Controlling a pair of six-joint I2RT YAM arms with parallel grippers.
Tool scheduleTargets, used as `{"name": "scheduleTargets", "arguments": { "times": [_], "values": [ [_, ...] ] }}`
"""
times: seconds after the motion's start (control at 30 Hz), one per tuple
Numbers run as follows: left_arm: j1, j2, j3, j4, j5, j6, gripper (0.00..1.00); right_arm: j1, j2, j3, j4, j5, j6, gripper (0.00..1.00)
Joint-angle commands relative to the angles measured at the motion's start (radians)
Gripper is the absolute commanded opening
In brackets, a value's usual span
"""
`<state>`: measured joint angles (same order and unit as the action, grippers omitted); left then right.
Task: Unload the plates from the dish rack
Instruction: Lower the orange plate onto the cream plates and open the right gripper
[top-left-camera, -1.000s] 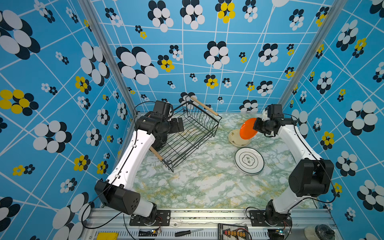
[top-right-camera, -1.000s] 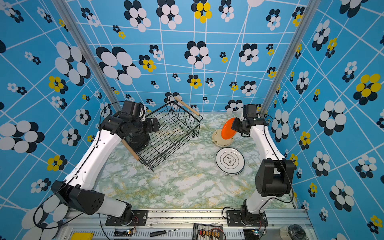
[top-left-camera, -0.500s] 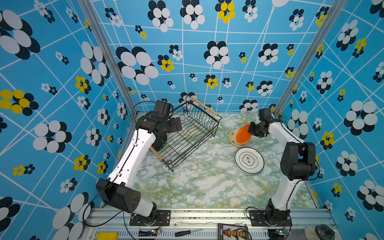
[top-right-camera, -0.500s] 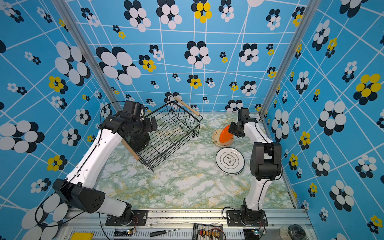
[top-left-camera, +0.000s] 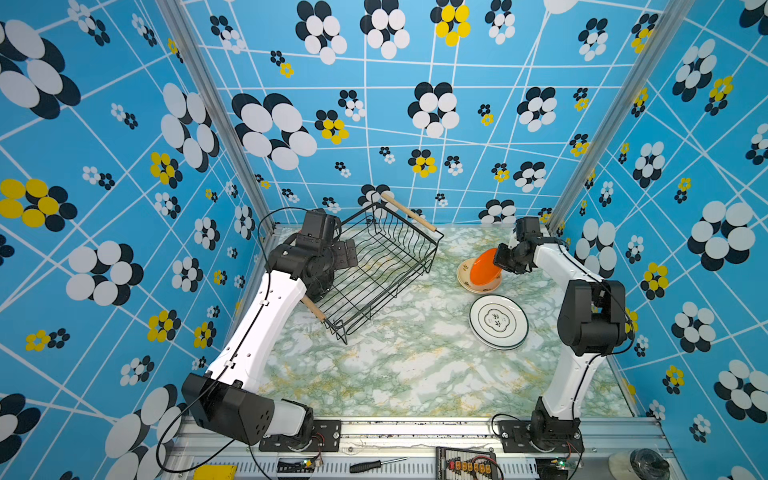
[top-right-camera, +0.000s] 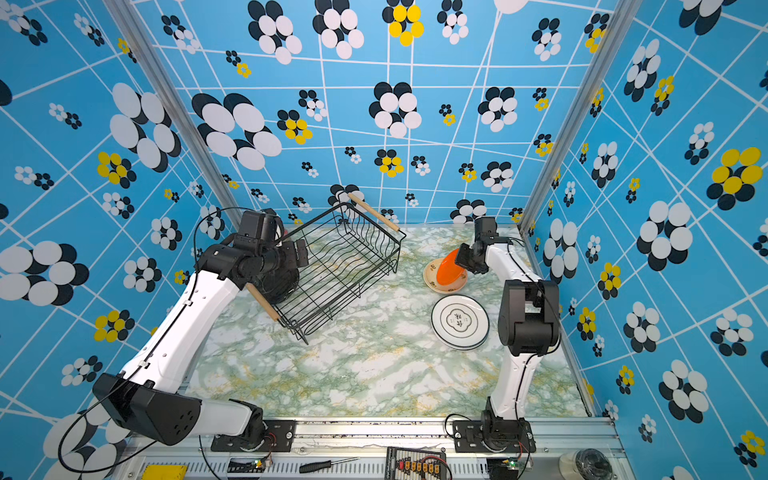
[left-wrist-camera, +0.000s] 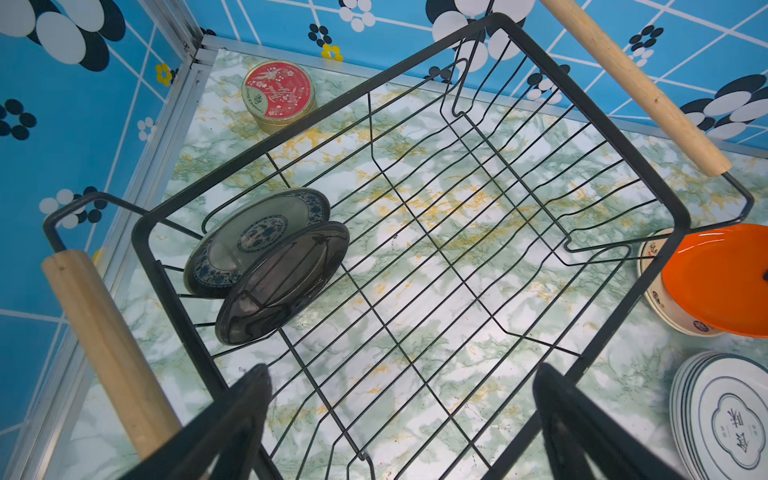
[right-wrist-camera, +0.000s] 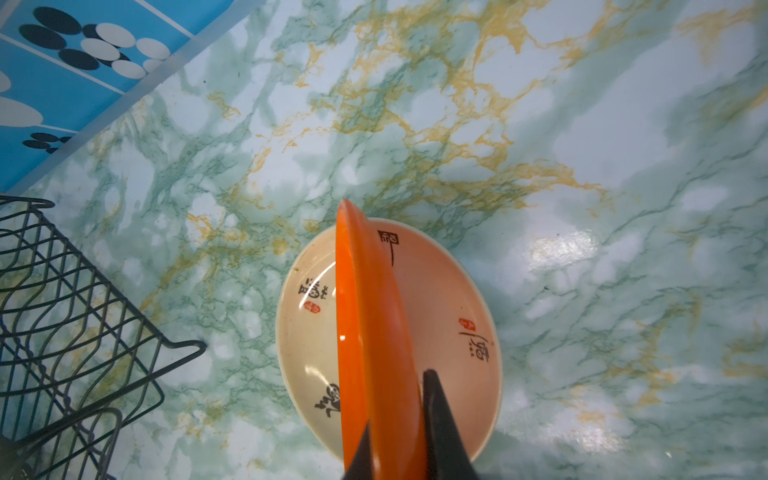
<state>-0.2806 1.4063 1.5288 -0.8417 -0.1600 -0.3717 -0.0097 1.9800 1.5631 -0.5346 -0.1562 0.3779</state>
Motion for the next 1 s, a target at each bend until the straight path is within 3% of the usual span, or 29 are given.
{"name": "scheduleTargets", "arguments": {
  "times": [0.0,0.4,0.97],
  "values": [
    [0.008,0.017,0.025,-0.027,-0.050,0.031,0.99,-0.006,0.033,0.028,-0.033,-0.019,-0.006,0.05],
    [0.019,0.020,0.058,-0.069,-0.119,0.003,1.00,-0.006,0.051,0.019,-0.088,0.000,-0.029,0.27],
    [0.048,0.046,0.074,-0.115,-0.051,0.012,0.99,-0.004,0.100,0.028,-0.155,0.025,-0.051,0.47]
  ]
}}
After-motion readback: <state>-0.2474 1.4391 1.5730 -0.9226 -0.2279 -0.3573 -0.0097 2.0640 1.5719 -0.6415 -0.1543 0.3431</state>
